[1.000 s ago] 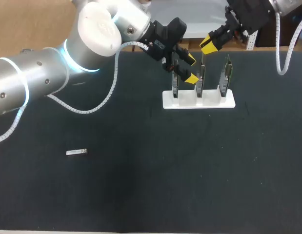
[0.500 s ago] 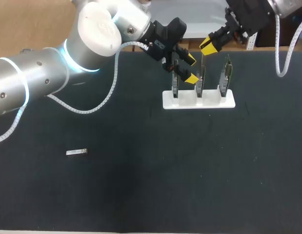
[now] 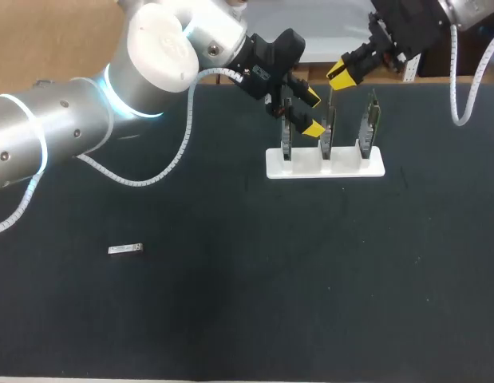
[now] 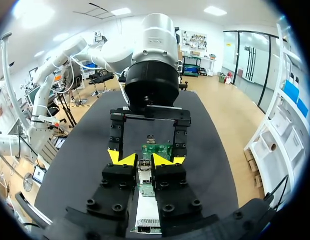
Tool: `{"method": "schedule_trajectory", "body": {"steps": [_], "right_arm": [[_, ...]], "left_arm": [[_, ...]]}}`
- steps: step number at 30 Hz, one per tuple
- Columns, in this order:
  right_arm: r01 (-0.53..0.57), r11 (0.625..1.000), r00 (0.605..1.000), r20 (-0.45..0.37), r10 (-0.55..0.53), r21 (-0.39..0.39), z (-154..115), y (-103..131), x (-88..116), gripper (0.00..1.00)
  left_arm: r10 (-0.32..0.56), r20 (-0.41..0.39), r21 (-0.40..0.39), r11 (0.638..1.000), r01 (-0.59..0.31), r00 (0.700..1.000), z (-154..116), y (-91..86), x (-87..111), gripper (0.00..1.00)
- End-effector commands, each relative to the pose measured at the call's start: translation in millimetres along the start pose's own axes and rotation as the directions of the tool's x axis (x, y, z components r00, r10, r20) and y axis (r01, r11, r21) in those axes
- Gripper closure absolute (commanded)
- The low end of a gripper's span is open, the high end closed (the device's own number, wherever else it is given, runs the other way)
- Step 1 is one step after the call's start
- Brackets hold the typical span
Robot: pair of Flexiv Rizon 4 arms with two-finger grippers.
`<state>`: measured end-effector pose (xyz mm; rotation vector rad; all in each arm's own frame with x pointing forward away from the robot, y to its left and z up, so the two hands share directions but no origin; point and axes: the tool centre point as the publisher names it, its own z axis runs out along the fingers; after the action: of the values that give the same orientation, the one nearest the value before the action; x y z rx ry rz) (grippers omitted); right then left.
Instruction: Pick up the optical module with the left hand, and insert it into the network port with the right hand.
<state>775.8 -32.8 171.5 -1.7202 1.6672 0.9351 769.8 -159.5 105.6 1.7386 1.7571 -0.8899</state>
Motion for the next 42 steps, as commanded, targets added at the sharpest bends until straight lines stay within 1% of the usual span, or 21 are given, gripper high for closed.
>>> {"method": "schedule_trajectory", "body": {"steps": [1,17,21,26,32,42], "right_arm": [[0.003,1.000,1.000,0.003,-0.003,0.002,0.5,0.7,0.4,1.00],[0.005,1.000,1.000,0.005,-0.005,-0.016,2.2,-1.6,4.2,1.00],[0.012,1.000,1.000,0.006,-0.012,-0.010,0.8,-1.9,3.2,1.00],[0.047,0.999,0.999,-0.013,-0.047,0.005,-0.8,-0.1,-0.6,1.00],[0.052,0.999,0.999,-0.008,-0.051,0.013,-2.5,-1.2,-0.3,1.00],[0.064,0.998,0.998,0.004,-0.064,0.005,-0.8,-0.6,0.2,1.00]], "left_arm": [[-0.002,-0.005,0.004,1.000,0.002,1.000,0.0,1.9,-1.2,0.00],[-0.002,-0.005,0.004,1.000,0.002,1.000,0.0,1.9,-1.2,0.00],[-0.002,-0.005,0.004,1.000,0.002,1.000,0.0,1.9,-1.2,0.00],[-0.002,-0.005,0.004,1.000,0.002,1.000,0.0,1.9,-1.2,0.00],[-0.002,-0.005,0.004,1.000,0.002,1.000,0.0,1.9,-1.2,0.00],[-0.002,-0.005,0.004,1.000,0.002,1.000,0.0,1.9,-1.2,0.00]]}}
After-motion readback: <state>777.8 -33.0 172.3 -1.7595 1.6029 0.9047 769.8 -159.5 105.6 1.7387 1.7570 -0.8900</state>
